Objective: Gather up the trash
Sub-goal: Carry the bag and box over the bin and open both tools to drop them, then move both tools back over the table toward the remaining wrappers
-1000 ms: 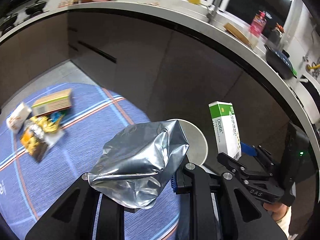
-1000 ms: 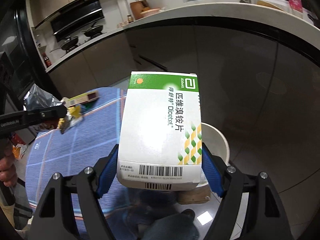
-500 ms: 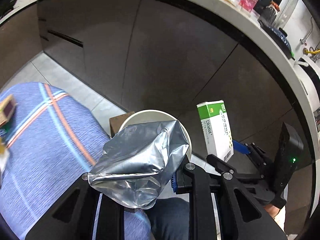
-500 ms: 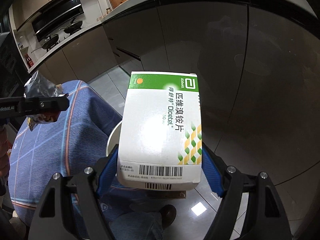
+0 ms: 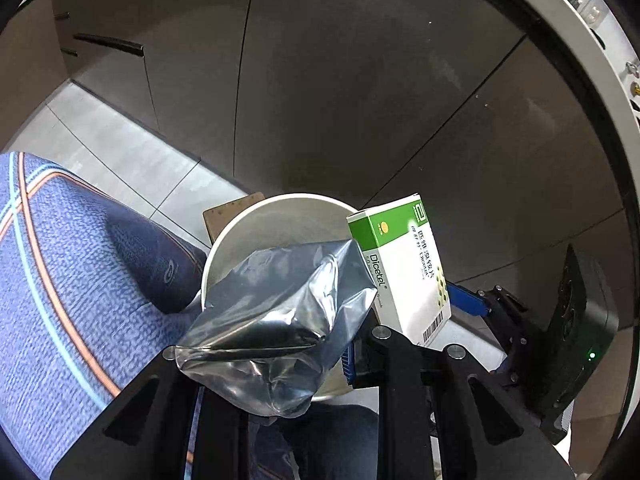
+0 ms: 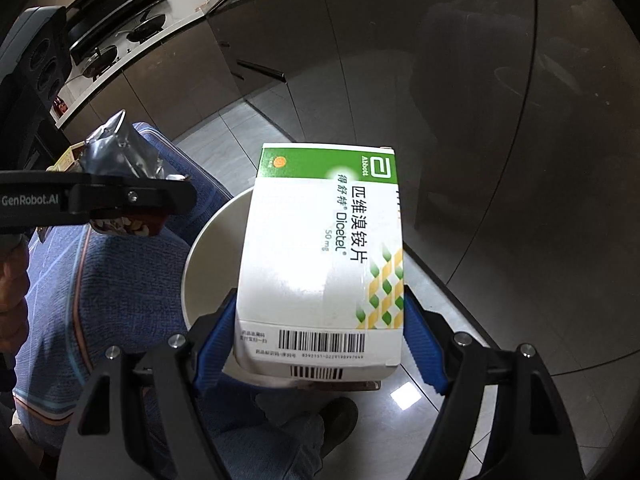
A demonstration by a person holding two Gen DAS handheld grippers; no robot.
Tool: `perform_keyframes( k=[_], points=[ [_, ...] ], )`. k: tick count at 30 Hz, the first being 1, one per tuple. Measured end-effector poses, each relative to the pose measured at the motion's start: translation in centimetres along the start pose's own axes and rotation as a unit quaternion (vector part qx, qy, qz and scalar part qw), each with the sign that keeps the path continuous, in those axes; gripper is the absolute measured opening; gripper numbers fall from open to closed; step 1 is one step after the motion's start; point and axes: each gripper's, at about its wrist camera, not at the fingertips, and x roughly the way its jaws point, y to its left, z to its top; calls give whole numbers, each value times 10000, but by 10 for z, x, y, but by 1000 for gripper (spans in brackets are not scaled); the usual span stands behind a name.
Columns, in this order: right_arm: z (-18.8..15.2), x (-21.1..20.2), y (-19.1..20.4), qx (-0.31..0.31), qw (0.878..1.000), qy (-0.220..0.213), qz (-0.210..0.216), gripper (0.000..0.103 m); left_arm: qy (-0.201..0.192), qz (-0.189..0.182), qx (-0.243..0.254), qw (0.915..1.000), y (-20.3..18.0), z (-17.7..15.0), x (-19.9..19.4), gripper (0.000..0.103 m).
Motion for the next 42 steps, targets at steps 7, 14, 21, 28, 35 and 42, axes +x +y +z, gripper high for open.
perform_keyframes(
  k=[7, 14, 21, 28, 35, 42],
  points=[
    [-2, 12, 0, -274, 9995, 159, 49, 81, 7, 125, -32, 9999, 3, -2, 9, 45],
    [-7, 11, -5, -330, 9993, 173, 41, 97, -352, 490, -38, 9982, 1, 3, 1, 83],
    [-11, -1, -8, -310, 9995, 109, -17, 99, -542, 573, -256, 9966, 6, 3, -11, 94],
    [-8, -25, 5, -487, 9988, -72, -69, 99, -758, 659, -156, 9948, -5, -3, -39, 94],
    [-4, -59, 24, -600, 9976, -327, -115, 100, -1126, 804, -447, 9894, -2, -13, -90, 95],
    [-6, -99, 61, -882, 9943, -595, 19, 100, -1737, 1122, -1005, 9732, 24, -51, -164, 95]
  ],
)
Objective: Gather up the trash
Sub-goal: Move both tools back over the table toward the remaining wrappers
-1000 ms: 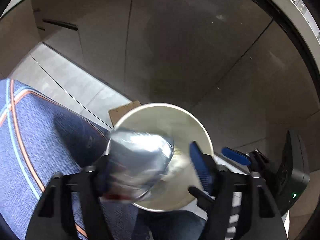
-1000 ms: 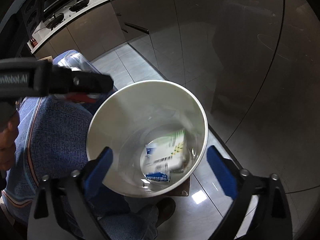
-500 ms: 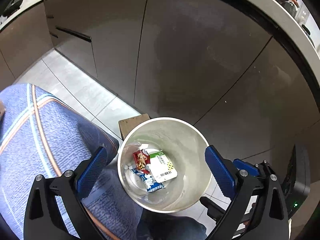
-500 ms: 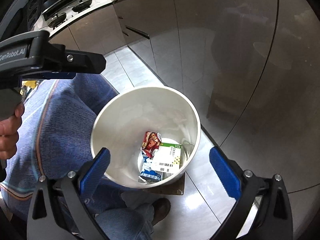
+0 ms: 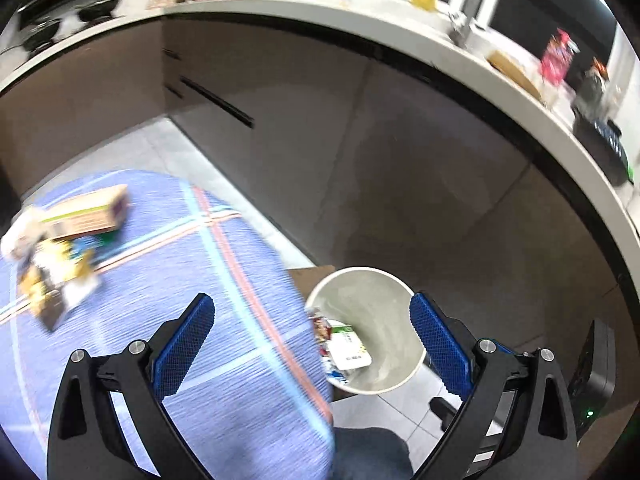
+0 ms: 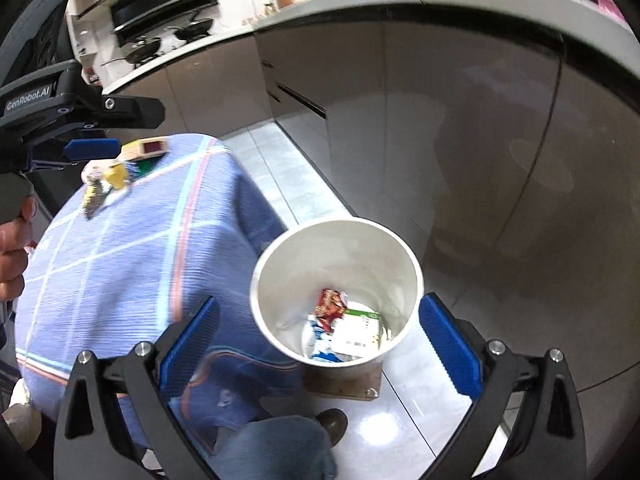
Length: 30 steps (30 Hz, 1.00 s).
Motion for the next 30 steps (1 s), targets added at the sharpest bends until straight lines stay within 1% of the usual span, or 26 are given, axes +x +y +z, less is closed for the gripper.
perform_keyframes(
  k=[4, 6, 10, 12, 13, 16, 19, 22, 25, 28, 30],
  points=[
    [6, -20, 34, -290, 9993, -207, 96, 100, -271, 365, -261, 9986, 32, -15, -47, 95],
    [9, -30, 51, -451, 9983, -319, 203, 100, -362, 538, -322, 9974, 48, -26, -62, 95],
    [15, -38, 86, -622, 9959, -446, 483, 100, -401, 822, -604, 9940, 96, -52, -94, 95],
    [19, -40, 102, -673, 9942, -492, 682, 100, -388, 840, -766, 9928, 117, -65, -108, 95],
    [22, -38, 113, -698, 9922, -489, 905, 100, -381, 854, -850, 9920, 127, -70, -113, 95],
    [27, -29, 140, -675, 9887, -218, 1318, 100, -412, 1031, -1091, 9878, 159, -85, -127, 95],
    [35, -19, 170, -924, 9856, -43, 1417, 100, -471, 1015, -1236, 9860, 183, -95, -138, 95],
    [45, -8, 196, -1135, 9827, 84, 1464, 100, -532, 1084, -1356, 9834, 205, -101, -146, 95],
    [57, 3, 218, -1339, 9823, 90, 1308, 100, -601, 1058, -1483, 9814, 224, -104, -151, 94],
    [72, 21, 230, -1279, 9801, 232, 1500, 100, -579, 1005, -1583, 9806, 238, -105, -149, 94],
    [83, 33, 239, -1216, 9783, 298, 1648, 99, -560, 899, -1689, 9799, 248, -106, -146, 92]
  ],
)
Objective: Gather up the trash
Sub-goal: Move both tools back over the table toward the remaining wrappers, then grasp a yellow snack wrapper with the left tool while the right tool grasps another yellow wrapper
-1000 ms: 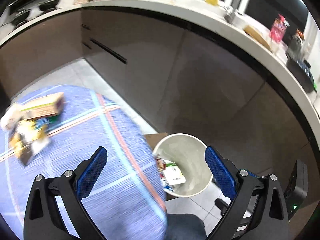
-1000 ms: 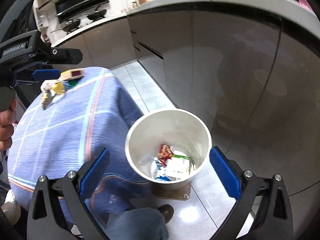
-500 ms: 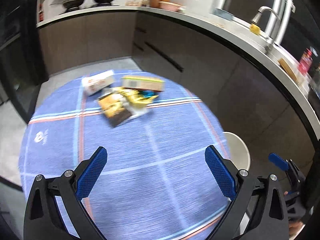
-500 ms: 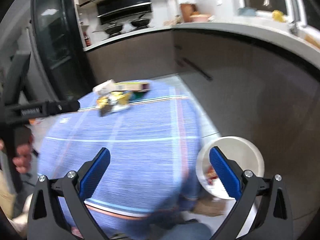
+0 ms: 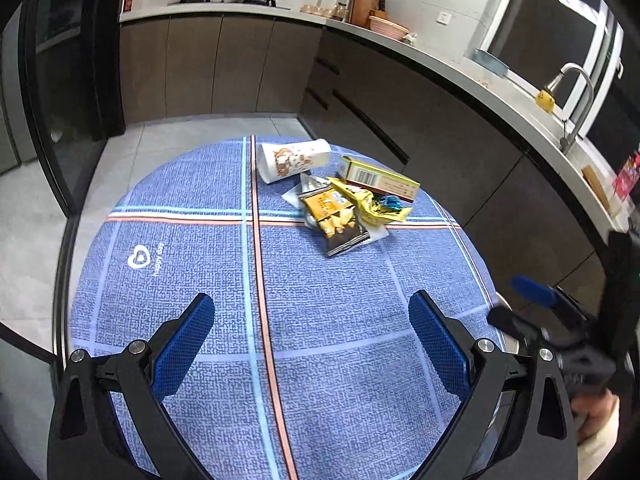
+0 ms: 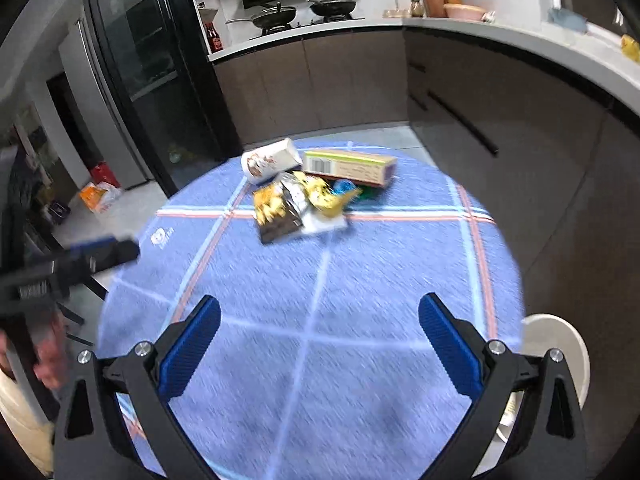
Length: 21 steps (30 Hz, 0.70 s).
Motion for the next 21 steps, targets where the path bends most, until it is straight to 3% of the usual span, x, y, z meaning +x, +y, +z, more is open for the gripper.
perform_keyframes(
  k=[9, 17, 19, 20, 21],
  points=[
    [49, 80, 4, -217, 9994, 244, -79, 74, 227, -97, -170, 9996, 28, 1, 22, 86],
    [65, 124, -12, 123, 9993, 327, -93, 74, 295, -136, -190, 9993, 34, 16, 45, 86],
    [68, 132, -16, 167, 9991, 373, -147, 67, 279, -152, -173, 9993, 32, 20, 50, 86],
    [68, 135, -17, 166, 9990, 389, -141, 58, 270, -165, -150, 9994, 31, 23, 53, 85],
    [69, 137, -18, 168, 9990, 406, -126, 42, 261, -183, -130, 9994, 29, 25, 56, 83]
  ],
)
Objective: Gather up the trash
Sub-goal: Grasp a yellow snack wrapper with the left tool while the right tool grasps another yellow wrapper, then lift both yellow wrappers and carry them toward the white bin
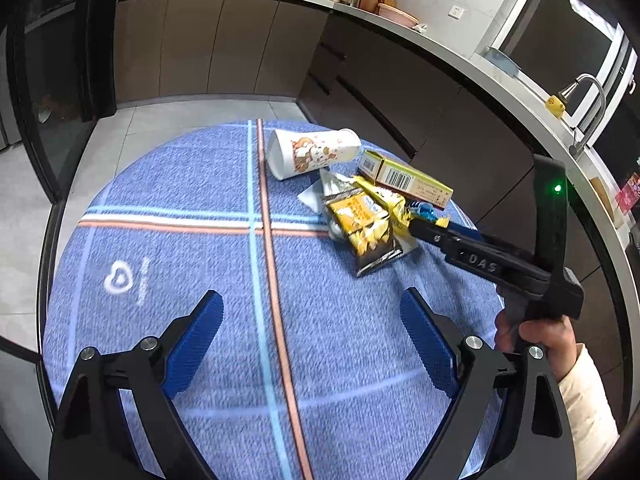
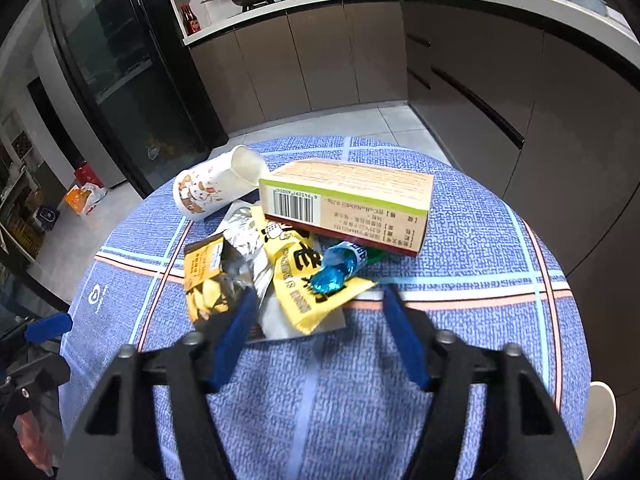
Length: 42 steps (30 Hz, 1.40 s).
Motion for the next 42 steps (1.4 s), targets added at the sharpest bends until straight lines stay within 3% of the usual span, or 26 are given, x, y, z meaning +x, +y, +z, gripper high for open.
perform_keyframes(
  k=[2, 5, 10, 17, 23, 29, 33, 36, 42],
  points=[
    [0, 2, -3, 5, 9999, 36, 115, 22, 6, -55, 36, 10000, -4, 5, 7, 81],
    [-6, -1, -4, -1, 9999, 43, 97, 13, 99, -173, 41, 9998, -10, 12, 22, 74],
    [-26, -18, -4, 27, 9999, 25, 100, 12, 377, -428, -180, 9982, -21, 23, 52, 70],
    [-57, -34, 0, -92, 9999, 72, -3, 12, 620, -325, -696, 9951, -30, 39, 94, 70],
    [-64, -48, -4, -52, 10000, 4, -70, 12, 707, -98, -918, 9932, -34, 51, 113, 69],
    [-73, -56, -4, -85, 9999, 9, -110, 12, 729, 252, -666, 9948, -41, 55, 123, 39],
    [-81, -64, -2, -90, 9999, -19, -81, 12, 798, 121, -773, 9937, -31, 45, 115, 23],
    [-83, -72, 3, -131, 9999, -53, -60, 11, 738, 54, -748, 9945, -28, 33, 97, 16],
    [-87, -94, 14, -167, 9996, -231, 3, 11, 581, -98, -707, 9958, -23, 11, 56, 14]
  ],
)
